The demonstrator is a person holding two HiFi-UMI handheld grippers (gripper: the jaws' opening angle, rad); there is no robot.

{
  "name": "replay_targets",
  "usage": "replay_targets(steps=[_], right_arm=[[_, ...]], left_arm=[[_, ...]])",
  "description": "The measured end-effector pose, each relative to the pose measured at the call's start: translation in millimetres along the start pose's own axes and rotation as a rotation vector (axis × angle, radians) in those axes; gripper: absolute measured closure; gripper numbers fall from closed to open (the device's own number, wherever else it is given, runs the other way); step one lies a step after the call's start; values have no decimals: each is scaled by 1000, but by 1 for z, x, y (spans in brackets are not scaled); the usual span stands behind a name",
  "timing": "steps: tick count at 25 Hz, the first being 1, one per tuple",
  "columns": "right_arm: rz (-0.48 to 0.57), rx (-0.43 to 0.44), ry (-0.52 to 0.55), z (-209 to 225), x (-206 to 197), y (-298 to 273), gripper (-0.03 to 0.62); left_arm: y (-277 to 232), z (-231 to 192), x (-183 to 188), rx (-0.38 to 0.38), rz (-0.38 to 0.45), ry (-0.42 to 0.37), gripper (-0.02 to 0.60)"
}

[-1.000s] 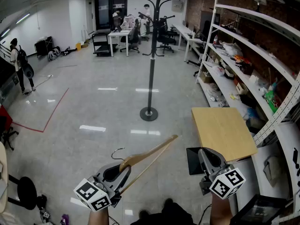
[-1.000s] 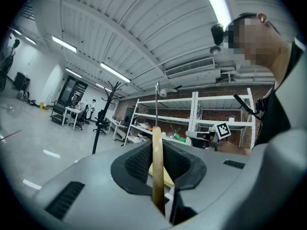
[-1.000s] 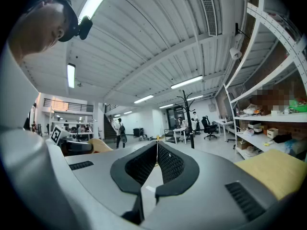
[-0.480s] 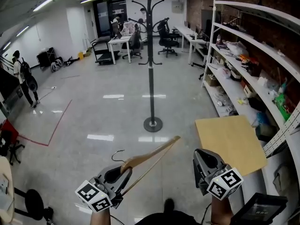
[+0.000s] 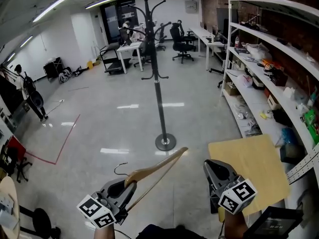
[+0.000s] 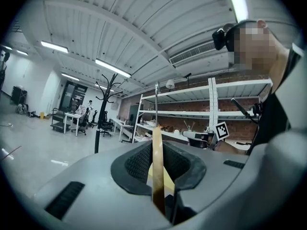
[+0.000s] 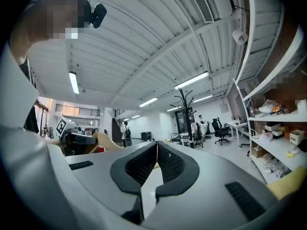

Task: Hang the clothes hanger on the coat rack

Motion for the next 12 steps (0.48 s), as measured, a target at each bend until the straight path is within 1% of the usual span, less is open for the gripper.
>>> replay_targets(steps=[3, 5, 12], right_arm=[[-6, -8, -39, 25, -10, -18, 586], [-13, -9, -40, 38, -15, -37, 586], [-39, -24, -22, 76, -19, -110, 586]], left_arm=[[-24, -11, 3, -18, -18, -17, 529], [-39, -25, 4, -29, -16, -23, 529], [-86, -98, 8, -45, 11, 8, 529]])
Point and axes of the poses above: the fingertips, and each gripper's own axes: y backward along the fingers, z to its right, x out of its top, the point moved 3 cm from there along y, backward along the fingers, and after that the axes turned 1 degree about -x, right-handed, at the moved point
